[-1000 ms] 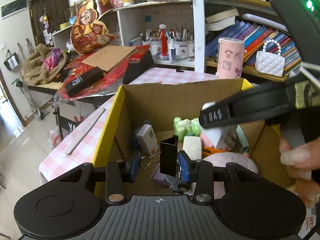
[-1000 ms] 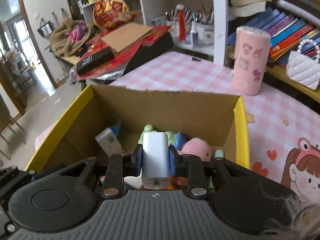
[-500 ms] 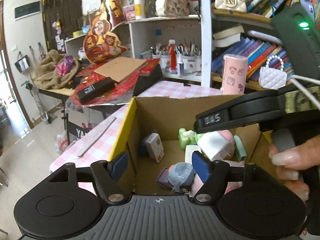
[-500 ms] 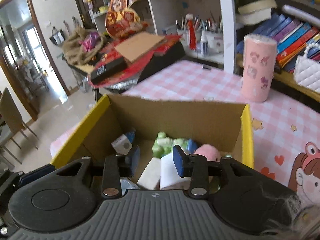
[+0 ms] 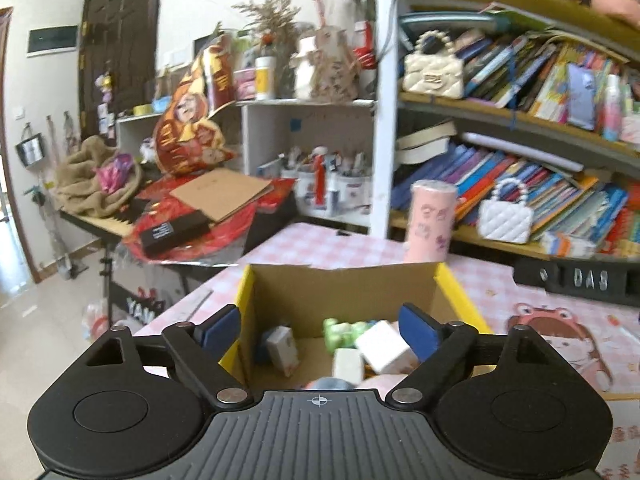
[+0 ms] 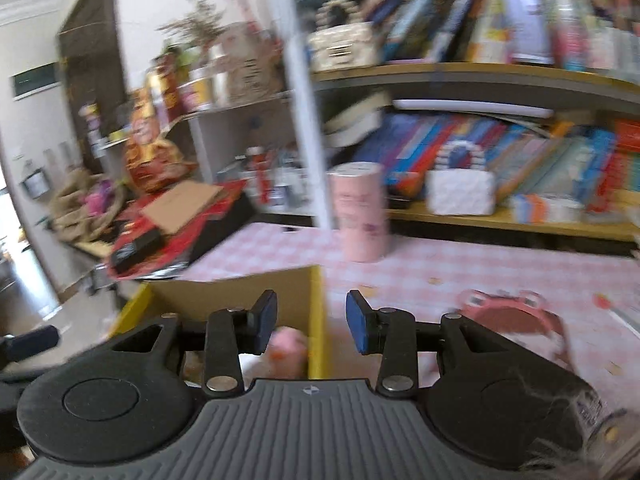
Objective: Organize objects
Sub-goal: 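Withdraw both grippers from the box back over the table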
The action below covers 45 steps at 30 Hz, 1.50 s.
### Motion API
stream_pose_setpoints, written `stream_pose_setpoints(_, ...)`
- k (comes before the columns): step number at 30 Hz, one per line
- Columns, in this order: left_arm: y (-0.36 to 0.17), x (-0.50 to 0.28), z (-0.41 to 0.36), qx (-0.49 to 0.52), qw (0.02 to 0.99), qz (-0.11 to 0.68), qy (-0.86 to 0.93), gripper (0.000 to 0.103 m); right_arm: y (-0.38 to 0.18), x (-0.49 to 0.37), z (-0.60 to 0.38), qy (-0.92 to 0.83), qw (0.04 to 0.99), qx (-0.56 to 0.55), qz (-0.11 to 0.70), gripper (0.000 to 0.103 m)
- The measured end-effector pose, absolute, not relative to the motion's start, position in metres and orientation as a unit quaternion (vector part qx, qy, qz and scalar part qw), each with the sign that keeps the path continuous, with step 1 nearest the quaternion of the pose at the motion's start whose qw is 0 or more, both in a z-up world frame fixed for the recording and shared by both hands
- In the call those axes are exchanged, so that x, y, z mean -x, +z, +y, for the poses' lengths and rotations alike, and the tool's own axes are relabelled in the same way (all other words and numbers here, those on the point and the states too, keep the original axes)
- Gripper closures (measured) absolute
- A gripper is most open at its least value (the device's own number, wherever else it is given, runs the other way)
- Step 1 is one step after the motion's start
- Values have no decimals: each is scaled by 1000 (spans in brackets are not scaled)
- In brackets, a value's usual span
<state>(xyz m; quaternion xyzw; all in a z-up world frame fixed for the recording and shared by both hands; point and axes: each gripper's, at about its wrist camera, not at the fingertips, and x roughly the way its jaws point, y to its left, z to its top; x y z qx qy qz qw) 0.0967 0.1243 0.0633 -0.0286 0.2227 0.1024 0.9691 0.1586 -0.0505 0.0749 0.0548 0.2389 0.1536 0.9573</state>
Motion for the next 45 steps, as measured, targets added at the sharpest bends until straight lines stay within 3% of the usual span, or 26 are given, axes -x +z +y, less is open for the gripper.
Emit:
stream_pose_setpoints(11,42,-44,101,16,972,233,35,8,27,-62,-73,8,965,-31,259,66)
stream_pose_setpoints(19,16,-2,82,-9,962,272,-15,8,7,7,-92,-63,956,-30,284,59)
stream_pose_setpoints(28,16,19,55,-38,963,263,-48,8,3,44,-112,-129,949,-25,287,39)
stream_pose_setpoints(39,18,14,32,-34,961,267,-58,6,2,47,-135,-142,945,-26,294,23)
stream_pose_setpoints(45,16,16,23,-34,958,278,-56,5,-2,46,-136,-125,946,-7,299,10)
